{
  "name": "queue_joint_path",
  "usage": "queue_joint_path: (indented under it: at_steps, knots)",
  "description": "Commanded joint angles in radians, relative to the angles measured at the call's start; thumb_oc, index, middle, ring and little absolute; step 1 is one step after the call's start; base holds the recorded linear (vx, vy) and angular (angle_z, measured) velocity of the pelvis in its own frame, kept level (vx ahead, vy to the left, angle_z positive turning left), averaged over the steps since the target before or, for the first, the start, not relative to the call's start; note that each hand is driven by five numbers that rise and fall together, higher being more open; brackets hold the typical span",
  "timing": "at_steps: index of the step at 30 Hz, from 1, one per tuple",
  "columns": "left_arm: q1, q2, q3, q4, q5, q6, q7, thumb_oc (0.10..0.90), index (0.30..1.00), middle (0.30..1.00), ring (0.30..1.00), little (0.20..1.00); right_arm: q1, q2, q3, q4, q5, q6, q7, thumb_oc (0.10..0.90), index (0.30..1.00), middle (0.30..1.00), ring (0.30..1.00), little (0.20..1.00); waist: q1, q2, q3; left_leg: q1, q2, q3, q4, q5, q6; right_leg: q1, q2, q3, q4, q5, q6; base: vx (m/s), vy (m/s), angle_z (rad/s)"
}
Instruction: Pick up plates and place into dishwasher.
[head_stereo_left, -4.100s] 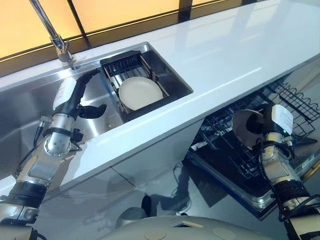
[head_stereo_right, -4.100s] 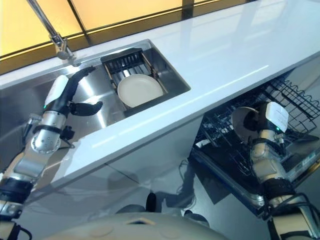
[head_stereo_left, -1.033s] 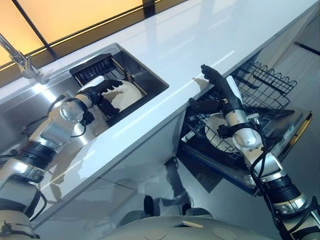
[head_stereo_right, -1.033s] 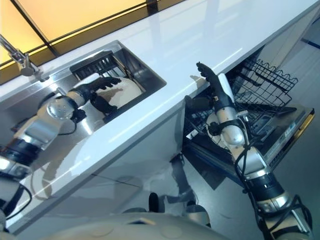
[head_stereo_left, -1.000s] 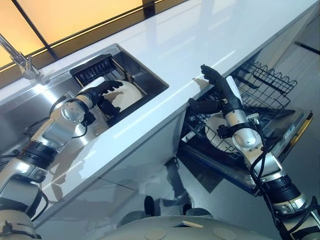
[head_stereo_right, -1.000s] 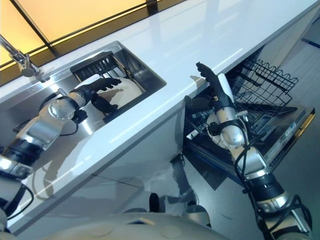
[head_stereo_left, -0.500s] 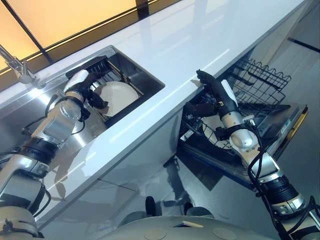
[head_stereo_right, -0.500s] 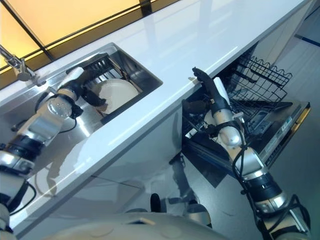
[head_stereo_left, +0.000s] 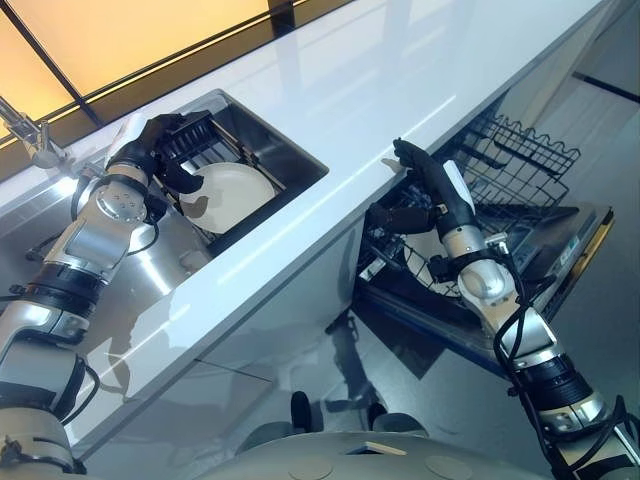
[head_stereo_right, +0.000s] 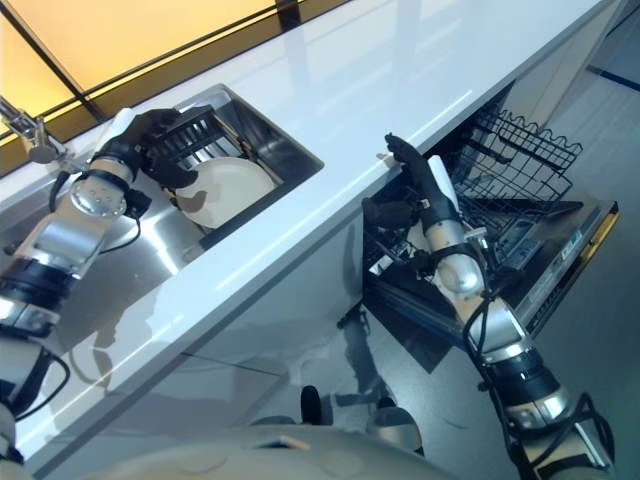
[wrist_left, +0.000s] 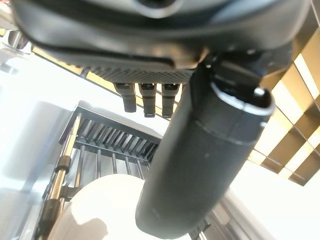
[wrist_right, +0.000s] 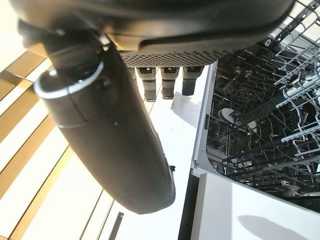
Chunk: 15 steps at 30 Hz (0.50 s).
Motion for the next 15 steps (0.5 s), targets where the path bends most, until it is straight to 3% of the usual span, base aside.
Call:
queue_joint_path:
  at_steps: [1,8,12,15]
  knots:
    - [-0.065,0.078,0.121,-0.031,-0.035,-0.058,0.096,0.8,0.9,0.9,0.9,0.9,0.053,-0.036,-0.014,-0.091,0.028,-0.004,0.022,0.8,0.9,0.9,0.9,0.9,0.004,0.021,-0.045,0.03,-0.08,0.013,0.024,-0.104,0.04,-0.146,-0.012,-0.002,0.095,0.087,0.068,0.03,0.054,-0.04]
    - [-0.003,0.044,0.172,-0.044,-0.14,-0.075,0.135,0.8,0.9,0.9,0.9,0.9,0.118,-0.03,0.02,-0.059,0.005,0.012,0.099,0.8,0.9,0.9,0.9,0.9,-0.006,0.028,-0.03,0.014,-0.086,0.026,0.036,-0.106,0.038,-0.172,-0.025,0.002,0.112,0.086,0.078,0.03,0.062,-0.03]
    - [0.063,0.071,0.232,-0.032,-0.166,-0.107,0.145,0.8,0.9,0.9,0.9,0.9,0.248,-0.039,-0.023,0.05,-0.156,-0.006,0.096,0.8,0.9,0.9,0.9,0.9,-0.036,0.038,-0.013,0.01,-0.083,0.04,0.035,-0.113,0.037,-0.194,-0.028,0.014,0.127,0.078,0.085,0.03,0.098,-0.11]
    - [0.072,0.126,0.272,-0.045,-0.201,-0.07,0.146,0.8,0.9,0.9,0.9,0.9,0.367,-0.089,-0.095,0.094,-0.196,-0.112,0.191,0.8,0.9,0.9,0.9,0.9,-0.069,0.037,0.008,0.002,-0.077,0.057,0.043,-0.119,0.04,-0.214,-0.026,0.031,0.139,0.08,0.089,0.01,0.065,0.0]
